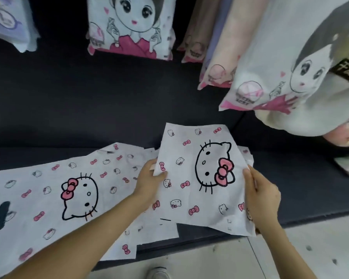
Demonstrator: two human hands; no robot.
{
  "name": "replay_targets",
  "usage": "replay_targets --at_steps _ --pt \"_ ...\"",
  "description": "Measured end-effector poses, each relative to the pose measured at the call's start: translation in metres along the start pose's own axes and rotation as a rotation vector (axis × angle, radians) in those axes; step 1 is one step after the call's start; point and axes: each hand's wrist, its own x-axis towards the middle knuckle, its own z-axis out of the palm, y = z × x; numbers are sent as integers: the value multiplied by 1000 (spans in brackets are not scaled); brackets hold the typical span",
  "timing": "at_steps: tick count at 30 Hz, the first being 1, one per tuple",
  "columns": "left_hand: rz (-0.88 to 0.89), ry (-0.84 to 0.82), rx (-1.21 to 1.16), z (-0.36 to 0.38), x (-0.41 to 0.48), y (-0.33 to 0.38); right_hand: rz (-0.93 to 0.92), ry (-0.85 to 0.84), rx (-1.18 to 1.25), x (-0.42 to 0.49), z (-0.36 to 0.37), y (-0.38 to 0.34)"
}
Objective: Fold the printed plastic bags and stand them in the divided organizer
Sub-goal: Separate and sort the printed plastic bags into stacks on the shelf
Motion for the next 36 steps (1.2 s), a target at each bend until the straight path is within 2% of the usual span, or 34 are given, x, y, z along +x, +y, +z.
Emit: replay_targets --at_steps 6,10,14,20,26,30,36 --pt "257 -52 -50 42 16 24 -132 266 -182 30 -25 18" --pt "279 -4 4 41 32 15 -379 438 -268 32 -6 31" --pt "223 55 99 21 54 -14 -517 426 -333 37 44 71" --pt "193 2 488 3 85 -59 -369 194 -434 37 113 126" --pt "174 118 734 5 116 -78 -222 -14 -466 20 151 148" --pt "127 197 806 0 130 -89 -198 -4 -478 10 153 159" --pt "227 89 797 10 136 -101 -64 62 -569 24 150 168"
